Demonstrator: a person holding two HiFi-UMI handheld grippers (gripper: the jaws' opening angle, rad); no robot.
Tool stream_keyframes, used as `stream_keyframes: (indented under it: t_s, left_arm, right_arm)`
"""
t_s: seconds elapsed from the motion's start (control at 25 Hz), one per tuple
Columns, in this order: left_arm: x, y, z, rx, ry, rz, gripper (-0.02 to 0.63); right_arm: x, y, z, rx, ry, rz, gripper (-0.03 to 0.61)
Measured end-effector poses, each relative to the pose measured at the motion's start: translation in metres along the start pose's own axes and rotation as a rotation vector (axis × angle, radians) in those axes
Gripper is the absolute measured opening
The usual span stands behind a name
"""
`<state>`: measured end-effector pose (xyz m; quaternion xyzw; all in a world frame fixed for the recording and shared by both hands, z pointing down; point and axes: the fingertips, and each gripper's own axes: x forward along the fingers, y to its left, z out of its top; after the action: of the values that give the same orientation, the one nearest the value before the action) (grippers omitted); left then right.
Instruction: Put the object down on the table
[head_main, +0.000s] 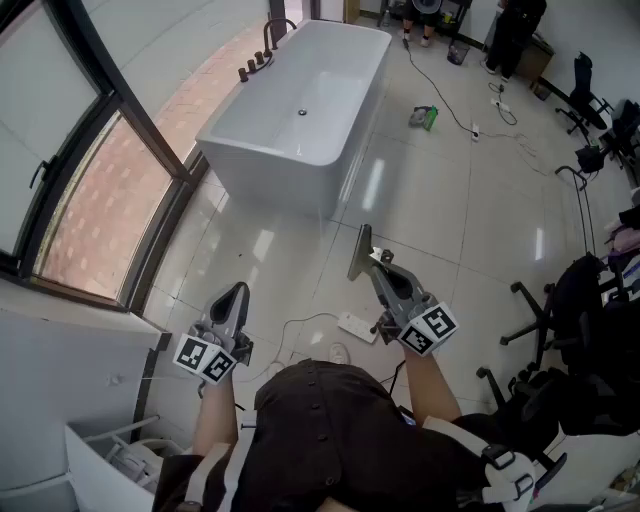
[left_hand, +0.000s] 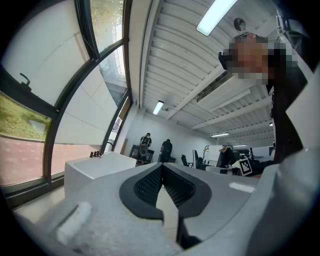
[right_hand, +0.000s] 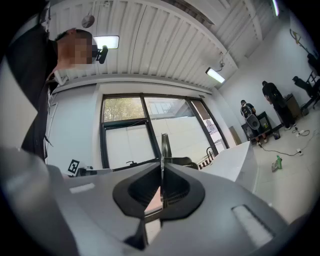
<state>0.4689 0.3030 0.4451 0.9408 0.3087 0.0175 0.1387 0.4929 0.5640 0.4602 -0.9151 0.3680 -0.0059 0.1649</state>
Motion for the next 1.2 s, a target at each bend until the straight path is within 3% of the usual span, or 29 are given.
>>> stream_keyframes:
  t_s: [0.28,0.56,0.96,1.2]
  left_arm:
    - [-0.001,-0.013,-0.004,0.015,-0.021,0.101,0.0]
    - [-0.03,-0.004,0.001,0.022,-0.02,0.202,0.0]
    - [-0.103,0.042,0.031,0.049,-0.114,0.36,0.0]
    - [-0.162,0.068,0.045,0.106,-0.174,0.465,0.0]
  right_arm:
    - [0.0,-0.014,0.003,-0.008,0.038,0.092,0.002]
    - [0.03,0.005,-0.001,0.006,0.055,0.191,0.002]
    - [0.102,0.067,-0.003,-0.006,0.081,0.343,0.002]
    - [0.151,0.126,0.005,-0.018,0.078,0.503,0.002]
